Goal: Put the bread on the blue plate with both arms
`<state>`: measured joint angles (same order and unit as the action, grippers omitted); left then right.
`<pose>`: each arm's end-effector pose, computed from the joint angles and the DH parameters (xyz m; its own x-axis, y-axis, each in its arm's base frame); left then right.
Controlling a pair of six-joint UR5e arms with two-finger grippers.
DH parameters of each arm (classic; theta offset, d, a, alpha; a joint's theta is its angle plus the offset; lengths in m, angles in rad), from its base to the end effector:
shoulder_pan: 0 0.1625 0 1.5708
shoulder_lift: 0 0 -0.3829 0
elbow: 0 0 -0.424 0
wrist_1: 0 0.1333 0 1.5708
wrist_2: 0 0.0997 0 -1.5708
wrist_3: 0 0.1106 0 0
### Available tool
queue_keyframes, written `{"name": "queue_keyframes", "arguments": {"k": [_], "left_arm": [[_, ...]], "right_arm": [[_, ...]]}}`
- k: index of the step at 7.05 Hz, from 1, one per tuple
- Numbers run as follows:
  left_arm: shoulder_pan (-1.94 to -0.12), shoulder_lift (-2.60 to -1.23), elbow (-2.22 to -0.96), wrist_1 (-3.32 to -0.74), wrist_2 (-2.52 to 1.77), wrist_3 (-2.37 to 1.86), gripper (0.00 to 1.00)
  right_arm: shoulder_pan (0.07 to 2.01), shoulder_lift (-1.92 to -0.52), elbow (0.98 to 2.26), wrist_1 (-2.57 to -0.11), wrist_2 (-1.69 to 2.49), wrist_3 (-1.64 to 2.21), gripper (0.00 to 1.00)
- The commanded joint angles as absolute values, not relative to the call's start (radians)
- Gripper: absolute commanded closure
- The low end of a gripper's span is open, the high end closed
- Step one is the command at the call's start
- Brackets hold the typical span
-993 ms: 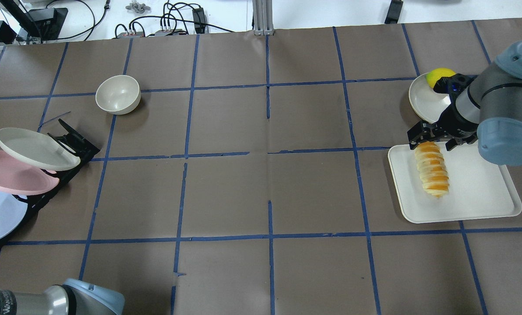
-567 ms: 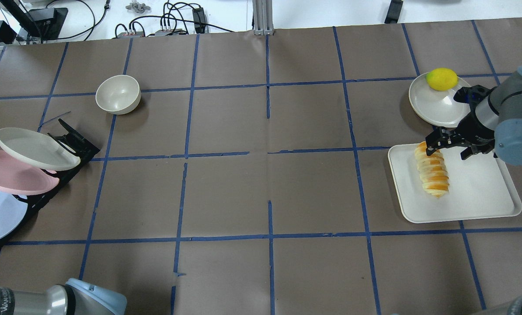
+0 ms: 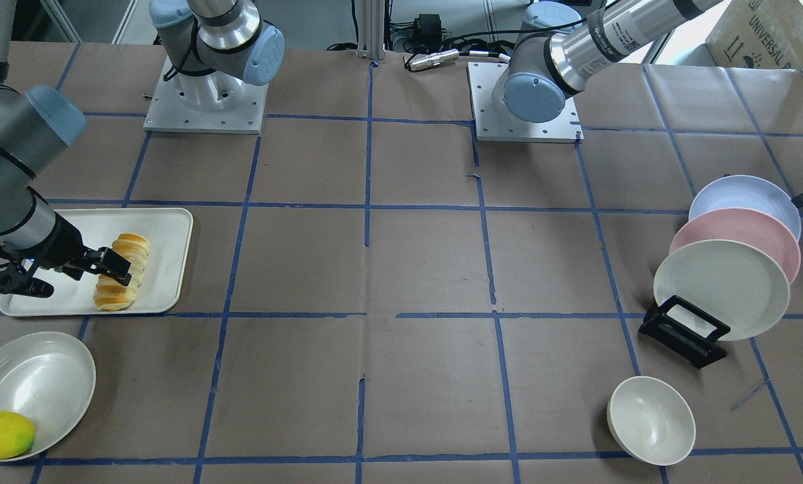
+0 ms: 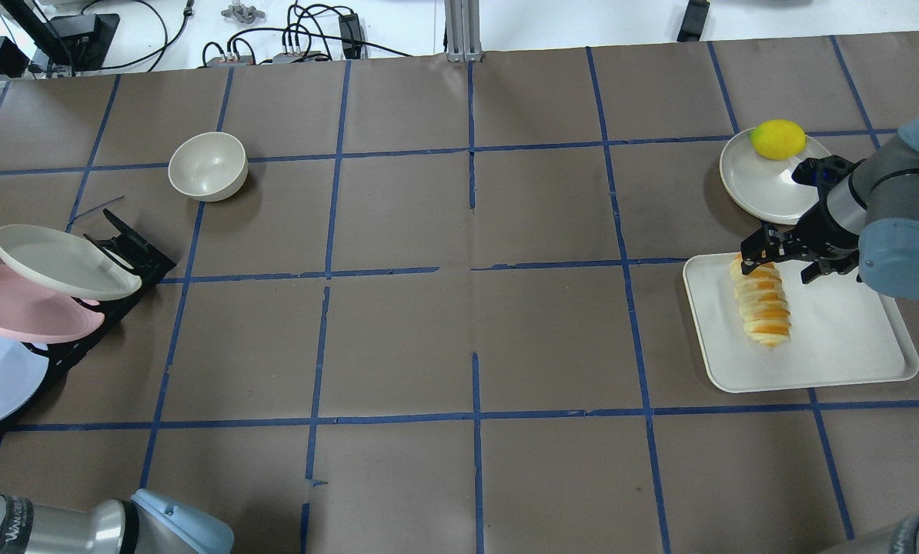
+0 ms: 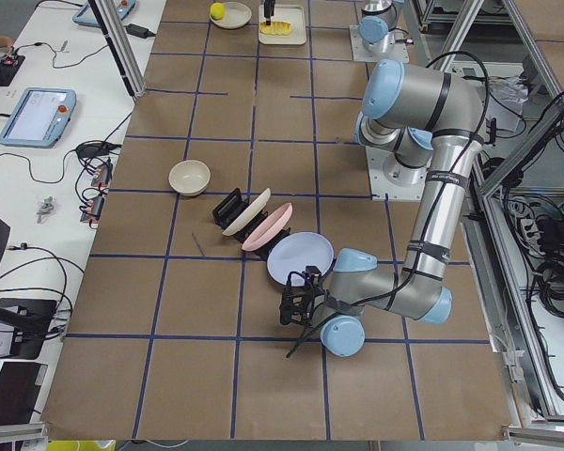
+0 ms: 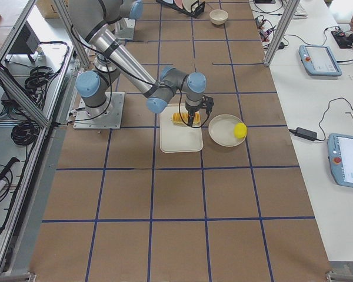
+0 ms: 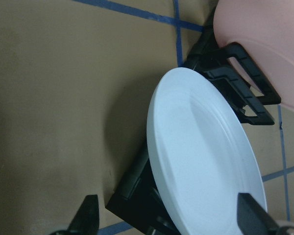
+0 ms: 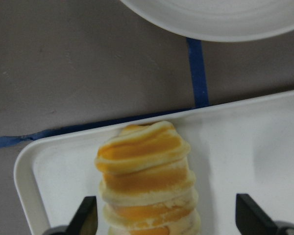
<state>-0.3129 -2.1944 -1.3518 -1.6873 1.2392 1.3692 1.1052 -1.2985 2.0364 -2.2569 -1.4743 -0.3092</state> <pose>0.5642 -0.3605 0.1661 -0.8358 0.0714 0.5443 -0.0312 0.9837 -0.1769 -0.1006 -0.5208 0.1310 -0.9815 0.1584 -0.1074 0.1571 0.9874 0.0200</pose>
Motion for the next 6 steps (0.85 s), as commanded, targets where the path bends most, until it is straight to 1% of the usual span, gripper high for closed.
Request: {"name": "queue_keyframes", "arguments": {"k": [1, 2, 3, 4, 5, 6], "left_arm": [[-0.342, -2.214, -1.341, -1.686, 1.239, 1.352, 0.01], [-0.369, -2.207, -1.351, -1.686, 1.239, 1.335, 0.01], [-0.382, -2.206, -1.356, -1.686, 1.238, 1.328, 0.01], [-0.382, -2.209, -1.355, -1.686, 1.238, 1.316, 0.05], [-0.382, -2.21, -1.353, -1.686, 1.238, 1.319, 0.28], [-0.382, -2.21, -1.35, -1.686, 1.238, 1.322, 0.66]], "right_arm": [[1.12, -1.298, 2.039, -2.264, -1.476, -0.285, 0.01], [1.129, -1.298, 2.06, -2.282, -1.474, -0.284, 0.01], [1.131, -1.295, 2.107, -2.366, -1.476, -0.288, 0.01], [1.129, -1.292, 2.146, -2.425, -1.474, -0.288, 0.01], [1.129, -1.278, 2.145, -2.437, -1.477, -0.291, 0.01], [1.129, -1.266, 2.138, -2.437, -1.477, -0.291, 0.04]]}}
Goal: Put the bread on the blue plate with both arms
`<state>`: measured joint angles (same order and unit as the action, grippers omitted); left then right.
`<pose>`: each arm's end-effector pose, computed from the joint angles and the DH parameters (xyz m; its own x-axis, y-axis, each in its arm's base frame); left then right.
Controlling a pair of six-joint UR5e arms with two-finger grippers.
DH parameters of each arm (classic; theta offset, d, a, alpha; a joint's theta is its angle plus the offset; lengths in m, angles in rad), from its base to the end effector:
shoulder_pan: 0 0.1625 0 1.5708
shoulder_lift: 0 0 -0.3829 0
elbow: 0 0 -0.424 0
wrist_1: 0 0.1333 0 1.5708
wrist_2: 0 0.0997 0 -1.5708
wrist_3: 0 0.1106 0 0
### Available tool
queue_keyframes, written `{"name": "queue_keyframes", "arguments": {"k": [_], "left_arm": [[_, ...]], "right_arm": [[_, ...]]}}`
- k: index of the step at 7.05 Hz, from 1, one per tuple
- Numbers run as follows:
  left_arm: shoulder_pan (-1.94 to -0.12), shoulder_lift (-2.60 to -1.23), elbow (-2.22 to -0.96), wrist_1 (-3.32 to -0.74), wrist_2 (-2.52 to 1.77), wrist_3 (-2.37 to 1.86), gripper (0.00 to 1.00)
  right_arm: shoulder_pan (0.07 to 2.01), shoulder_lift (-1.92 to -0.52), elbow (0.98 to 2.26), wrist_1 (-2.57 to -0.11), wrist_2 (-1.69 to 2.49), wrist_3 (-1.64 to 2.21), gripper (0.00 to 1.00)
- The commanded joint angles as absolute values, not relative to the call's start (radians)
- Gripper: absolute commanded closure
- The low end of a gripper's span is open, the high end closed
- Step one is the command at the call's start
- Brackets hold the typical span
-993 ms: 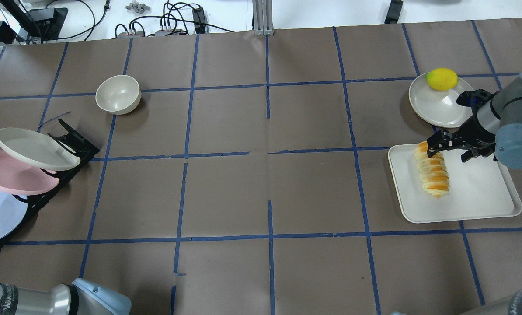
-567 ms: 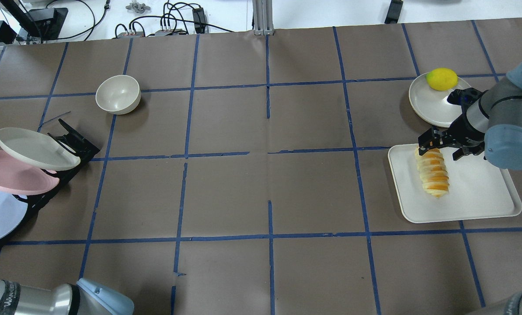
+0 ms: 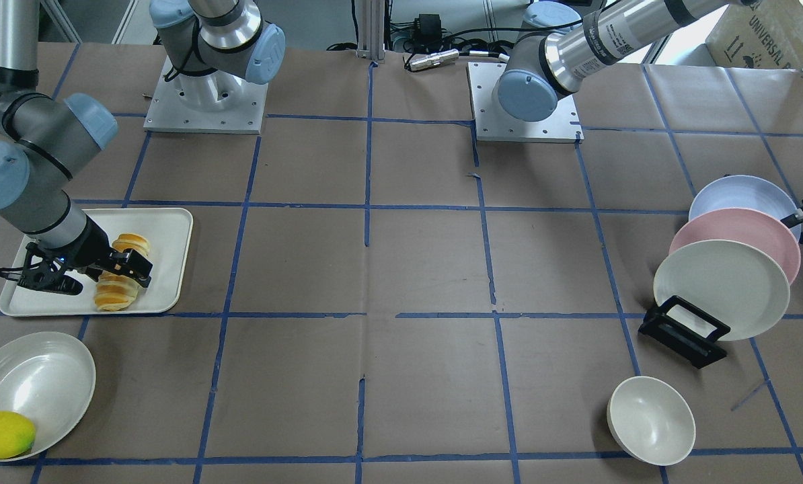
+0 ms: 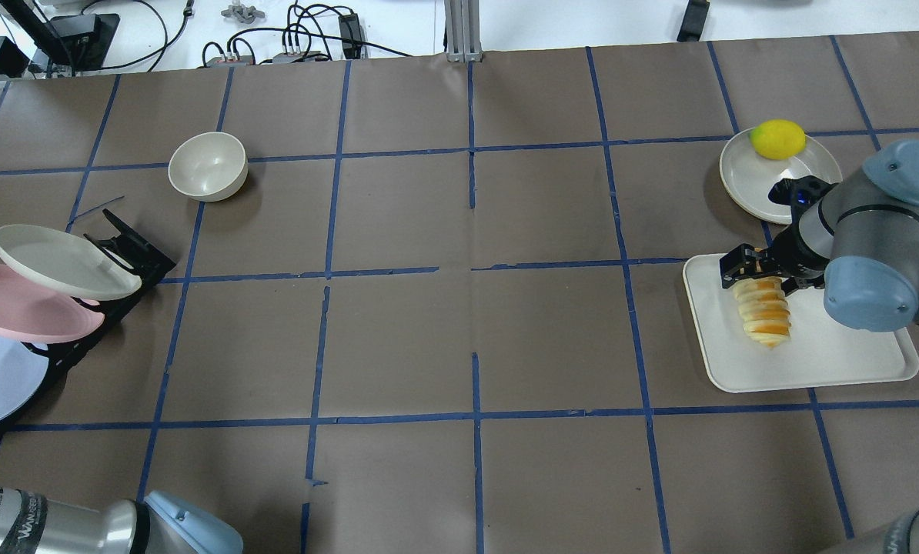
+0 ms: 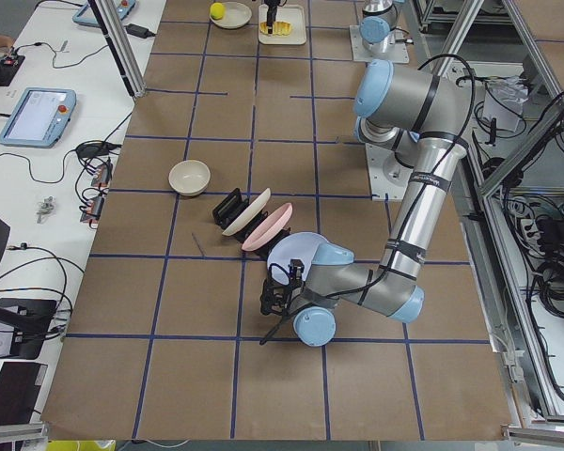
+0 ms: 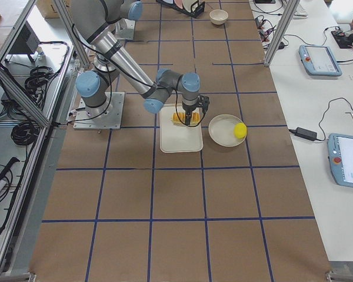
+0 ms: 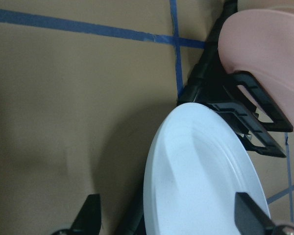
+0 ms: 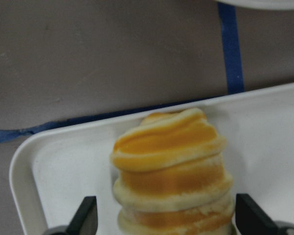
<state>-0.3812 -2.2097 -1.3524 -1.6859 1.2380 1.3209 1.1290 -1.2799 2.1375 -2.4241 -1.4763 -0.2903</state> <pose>0.5382 -0.3983 0.1560 -0.8221 0.0777 0.5640 -0.0067 0.9893 -0.1460 -0.0781 -0.5012 0.0981 -0.9845 0.1494 -0.0916 0.1521 0.9881 -0.0229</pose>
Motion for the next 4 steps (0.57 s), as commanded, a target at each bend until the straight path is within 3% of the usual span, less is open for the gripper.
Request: {"name": "queue_keyframes", "arguments": {"k": [1, 2, 3, 4], "left_arm": [[-0.382, -2.21, -1.348, -1.686, 1.238, 1.324, 0.82], [-0.382, -2.212, -1.347, -1.686, 1.238, 1.328, 0.88], [-0.382, -2.214, -1.347, -1.686, 1.236, 1.333, 0.93], [-0.382, -2.206, -1.329, -1.698, 1.236, 1.325, 0.96]], "right_arm": [[1.129, -1.272, 2.137, -2.437, -1.477, -0.294, 0.43], [1.129, -1.276, 2.137, -2.436, -1.476, -0.296, 0.74], [1.129, -1.278, 2.137, -2.436, -1.476, -0.296, 0.9], [1.129, -1.278, 2.137, -2.436, -1.476, -0.298, 0.94]]}}
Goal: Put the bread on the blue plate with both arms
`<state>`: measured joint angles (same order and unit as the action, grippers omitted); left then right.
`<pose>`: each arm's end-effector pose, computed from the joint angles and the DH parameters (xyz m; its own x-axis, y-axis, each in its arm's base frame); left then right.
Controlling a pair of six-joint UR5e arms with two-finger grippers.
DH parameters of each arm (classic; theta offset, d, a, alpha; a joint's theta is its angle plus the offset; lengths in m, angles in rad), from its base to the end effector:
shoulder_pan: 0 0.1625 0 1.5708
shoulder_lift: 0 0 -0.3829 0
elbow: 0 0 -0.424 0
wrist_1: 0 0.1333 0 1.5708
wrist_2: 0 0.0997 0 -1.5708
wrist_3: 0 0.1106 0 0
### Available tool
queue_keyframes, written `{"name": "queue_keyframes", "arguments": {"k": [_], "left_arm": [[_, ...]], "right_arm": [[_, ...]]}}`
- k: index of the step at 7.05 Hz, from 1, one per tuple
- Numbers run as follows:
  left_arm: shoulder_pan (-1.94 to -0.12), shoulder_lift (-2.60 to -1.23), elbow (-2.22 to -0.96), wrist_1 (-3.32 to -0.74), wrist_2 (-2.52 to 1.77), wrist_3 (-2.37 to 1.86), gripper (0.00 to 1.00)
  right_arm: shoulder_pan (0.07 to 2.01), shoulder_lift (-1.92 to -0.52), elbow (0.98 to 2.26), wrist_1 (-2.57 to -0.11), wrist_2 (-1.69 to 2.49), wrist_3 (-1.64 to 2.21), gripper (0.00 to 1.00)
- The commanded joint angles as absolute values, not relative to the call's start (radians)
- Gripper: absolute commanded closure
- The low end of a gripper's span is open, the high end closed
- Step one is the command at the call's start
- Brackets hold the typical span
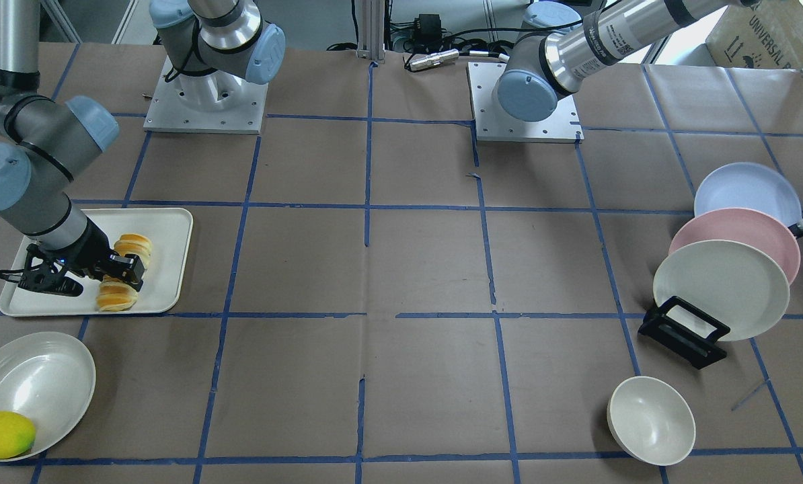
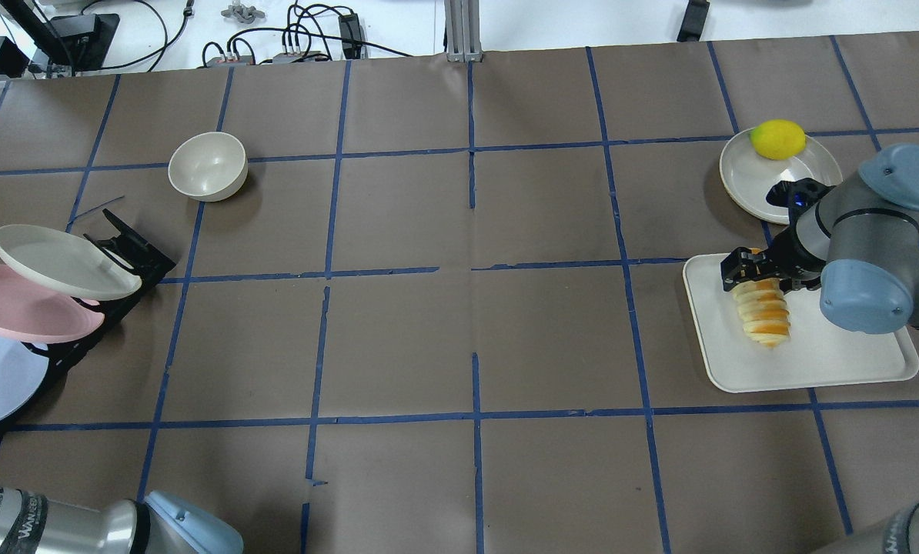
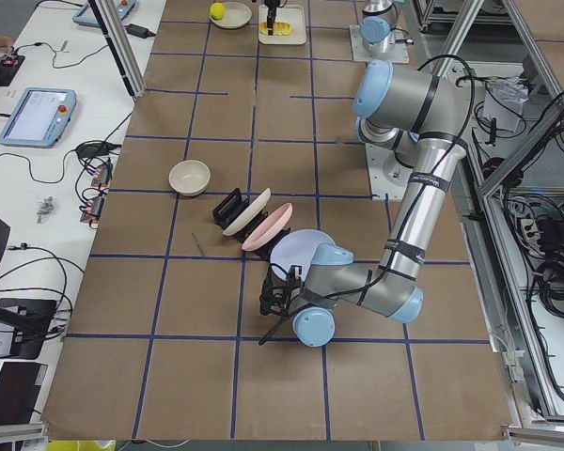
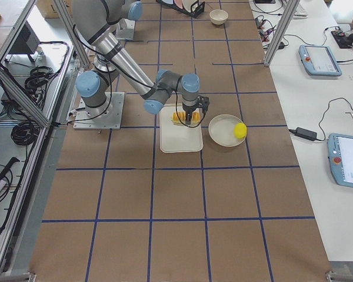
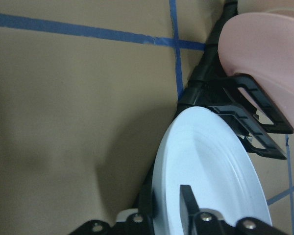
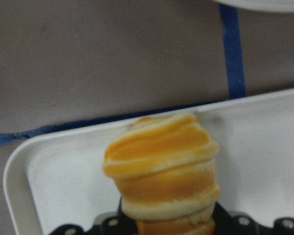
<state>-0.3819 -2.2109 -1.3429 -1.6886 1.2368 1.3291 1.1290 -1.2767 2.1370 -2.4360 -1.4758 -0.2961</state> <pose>0.5403 -0.3997 0.1592 -0.8248 0.0876 0.5585 0.0009 0.9881 -0.1536 -0.0786 -0.5024 0.0979 -0.9857 0.1429 -0.0893 0.1463 0.9887 -0.0324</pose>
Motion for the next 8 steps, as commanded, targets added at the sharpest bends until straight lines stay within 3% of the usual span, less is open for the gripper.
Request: {"name": "queue_keyframes", "arguments": {"k": [1, 4, 8], "left_arm": [[-0.383, -2.189, -1.321, -1.715, 1.238, 1.316, 0.96], [-0.382, -2.136, -1.273, -1.871, 1.244, 1.318, 0.96], [-0.403, -2.005, -1.289, -2.028, 1.241, 1.278, 0.97]], "right_arm": [[1.129, -1.281, 2.137, -2.436, -1.476, -0.298, 0.93], [1.152, -1.412, 2.135, -2.377, -1.474, -0.299, 0.92], [1.18, -1.75, 2.068, -1.97, -1.453, -0.308, 0.91]]}}
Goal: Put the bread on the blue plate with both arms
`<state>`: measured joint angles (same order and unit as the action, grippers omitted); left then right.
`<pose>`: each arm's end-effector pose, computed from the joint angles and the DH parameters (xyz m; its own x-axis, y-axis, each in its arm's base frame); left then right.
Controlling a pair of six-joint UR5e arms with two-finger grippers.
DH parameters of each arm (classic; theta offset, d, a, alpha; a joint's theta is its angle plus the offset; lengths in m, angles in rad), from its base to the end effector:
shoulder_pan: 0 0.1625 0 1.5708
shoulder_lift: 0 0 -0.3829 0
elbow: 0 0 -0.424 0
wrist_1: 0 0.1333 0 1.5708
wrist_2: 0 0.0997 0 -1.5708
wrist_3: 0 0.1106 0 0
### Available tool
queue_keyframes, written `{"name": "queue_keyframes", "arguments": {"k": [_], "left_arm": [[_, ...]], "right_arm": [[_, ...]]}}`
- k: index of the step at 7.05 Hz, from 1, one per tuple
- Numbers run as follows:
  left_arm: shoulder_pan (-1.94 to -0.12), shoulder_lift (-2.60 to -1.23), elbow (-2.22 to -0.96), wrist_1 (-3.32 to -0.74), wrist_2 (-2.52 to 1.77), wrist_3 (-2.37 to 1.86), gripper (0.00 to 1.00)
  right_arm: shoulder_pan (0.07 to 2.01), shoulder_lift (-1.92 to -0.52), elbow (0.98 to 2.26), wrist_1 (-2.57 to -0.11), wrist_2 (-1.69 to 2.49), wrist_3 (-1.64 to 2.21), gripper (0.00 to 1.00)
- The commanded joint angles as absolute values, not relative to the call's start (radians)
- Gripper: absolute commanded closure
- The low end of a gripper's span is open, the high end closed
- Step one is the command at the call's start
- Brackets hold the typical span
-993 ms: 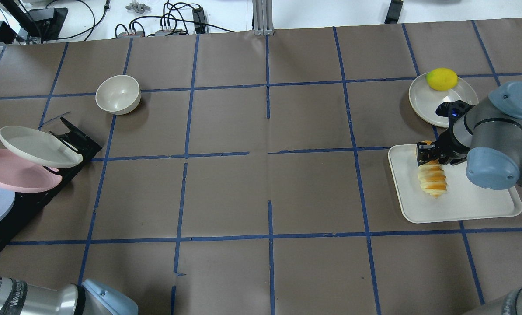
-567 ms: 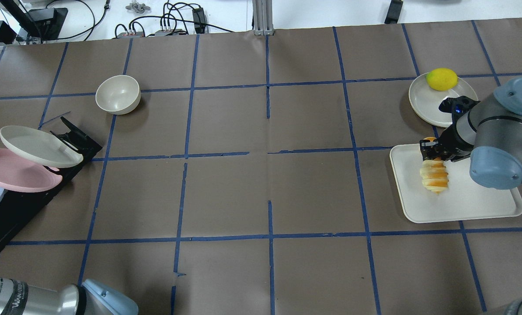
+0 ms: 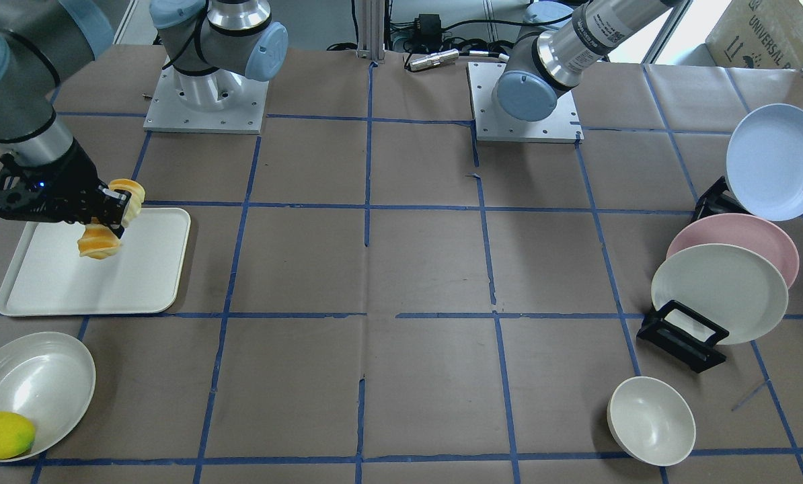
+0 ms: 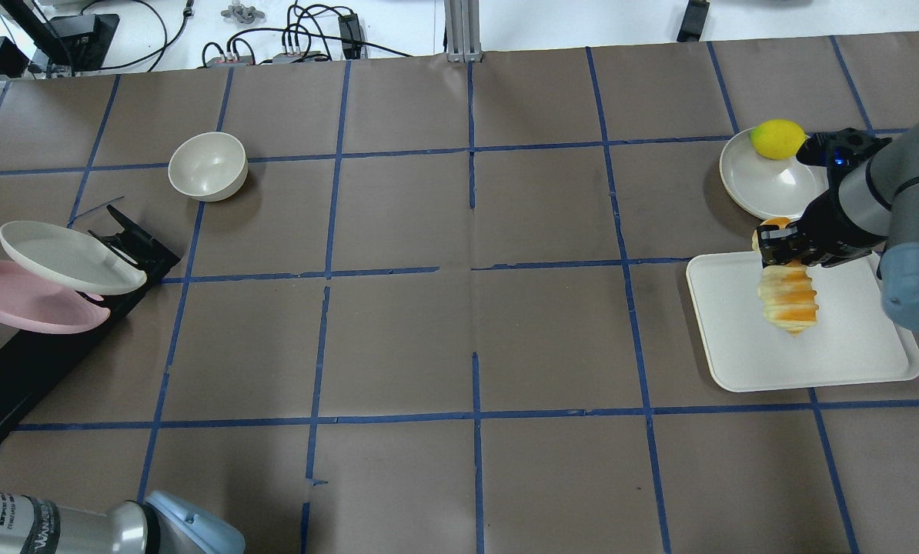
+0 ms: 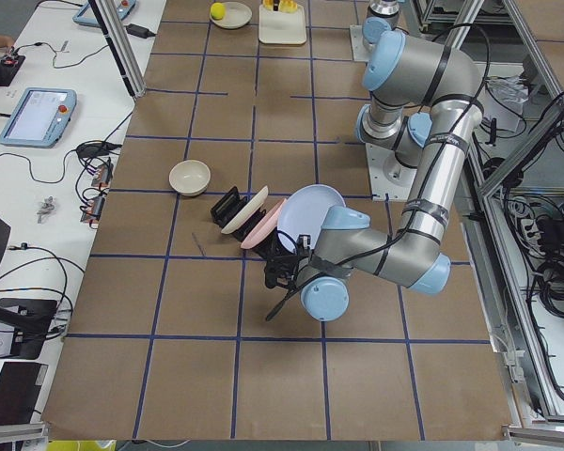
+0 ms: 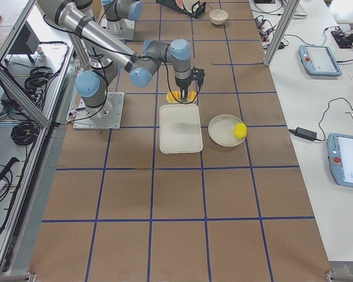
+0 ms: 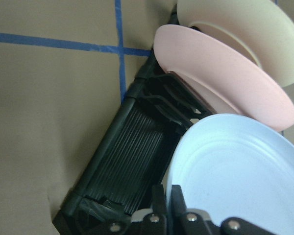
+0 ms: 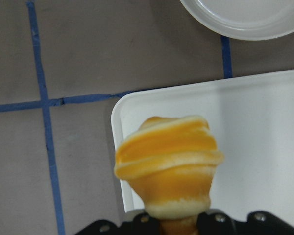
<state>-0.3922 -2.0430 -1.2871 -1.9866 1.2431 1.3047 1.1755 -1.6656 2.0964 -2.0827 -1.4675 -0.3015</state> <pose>0.5021 -0.3905 0.2812 -0.7844 0.0550 0.6178 -0.0139 0.9943 -0.1061 -0.0426 -0.4778 0.2650 -0.9936 0.0852 -0.0741 0.0930 0.9898 -0.1079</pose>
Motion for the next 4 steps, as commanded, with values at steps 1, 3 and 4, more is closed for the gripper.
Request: {"name": "queue_keyframes", "arguments": {"k": [1, 3, 4], "left_arm": [[-0.41, -1.968, -1.293, -2.036, 1.241, 1.247, 0.97], [-0.457, -1.951, -1.295, -2.031, 1.241, 1.168, 0.98], [-0.491, -1.944, -1.296, -2.029, 1.235, 1.111, 0.98]], "right_arm": [[1.193, -1.772, 2.044, -1.903, -1.422, -0.311, 0.91], [1.247, -1.789, 2.016, -1.872, -1.436, -0.305, 0.9], [1.262, -1.817, 2.013, -1.867, -1.439, -0.301, 0.9]]}}
